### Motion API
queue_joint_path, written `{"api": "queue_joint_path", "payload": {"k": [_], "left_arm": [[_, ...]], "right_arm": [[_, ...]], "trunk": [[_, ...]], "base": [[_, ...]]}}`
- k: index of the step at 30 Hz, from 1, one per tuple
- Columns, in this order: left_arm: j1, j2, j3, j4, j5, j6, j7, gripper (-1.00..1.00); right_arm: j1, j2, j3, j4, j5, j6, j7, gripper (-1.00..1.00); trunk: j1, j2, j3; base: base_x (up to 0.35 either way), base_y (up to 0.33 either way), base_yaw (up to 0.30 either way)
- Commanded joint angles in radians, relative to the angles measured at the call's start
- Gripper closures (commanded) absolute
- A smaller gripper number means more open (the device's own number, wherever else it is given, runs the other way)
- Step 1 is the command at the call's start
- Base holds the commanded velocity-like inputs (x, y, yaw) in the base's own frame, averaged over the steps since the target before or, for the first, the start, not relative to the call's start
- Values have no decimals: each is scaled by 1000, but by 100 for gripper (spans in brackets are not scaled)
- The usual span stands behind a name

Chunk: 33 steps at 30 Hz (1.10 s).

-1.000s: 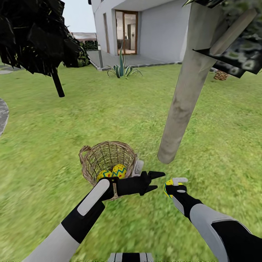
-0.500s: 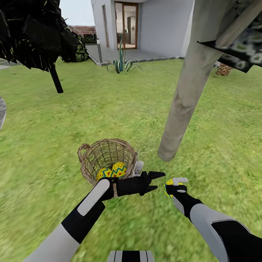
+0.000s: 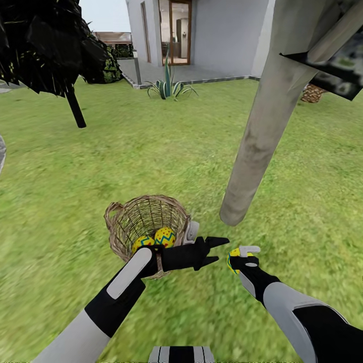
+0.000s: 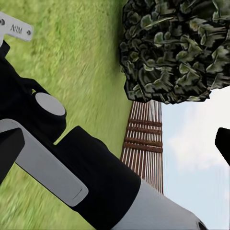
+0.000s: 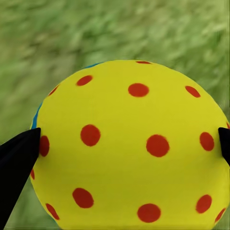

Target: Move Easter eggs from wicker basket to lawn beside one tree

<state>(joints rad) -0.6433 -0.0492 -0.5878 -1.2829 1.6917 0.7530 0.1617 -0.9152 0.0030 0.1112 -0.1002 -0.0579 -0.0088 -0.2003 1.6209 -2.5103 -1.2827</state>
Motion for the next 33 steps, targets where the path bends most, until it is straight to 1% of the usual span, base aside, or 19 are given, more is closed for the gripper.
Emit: {"api": "queue_joint_path", "payload": {"k": [1,13,19,28,30,31,33], "left_arm": [[0,-1,0,-1,11,2,10,-100],[0,-2,0,0,11,2,10,-100],[0,-5,0,-8,10,2,10,-100],[0,-4,0,-4,10,2,11,-100],[0,-2,0,-4,10,2,11,-100],[-1,3,-6,-10,16,8,9,-100],[7,15,-4,-21,27,11,7,-100]], "right_arm": [[-1,0,8,0,-6,-1,-5,100],[-1,0,9,0,-5,-1,-5,100],[-1,0,9,0,-5,-1,-5,100],[0,1,9,-7,-4,-4,-6,100],[1,3,10,-11,-3,-9,-7,100],[7,6,8,-17,-7,-15,0,100],[-5,4,6,-28,-8,-26,-10,100]], "trunk": [[0,-1,-5],[6,-3,-51],[6,-3,-51],[6,-3,-51],[6,-3,-51],[6,-3,-51],[6,-3,-51]], "base": [[0,0,0],[0,0,0],[40,0,0],[328,0,0],[340,0,0],[0,0,0],[0,0,0]]}}
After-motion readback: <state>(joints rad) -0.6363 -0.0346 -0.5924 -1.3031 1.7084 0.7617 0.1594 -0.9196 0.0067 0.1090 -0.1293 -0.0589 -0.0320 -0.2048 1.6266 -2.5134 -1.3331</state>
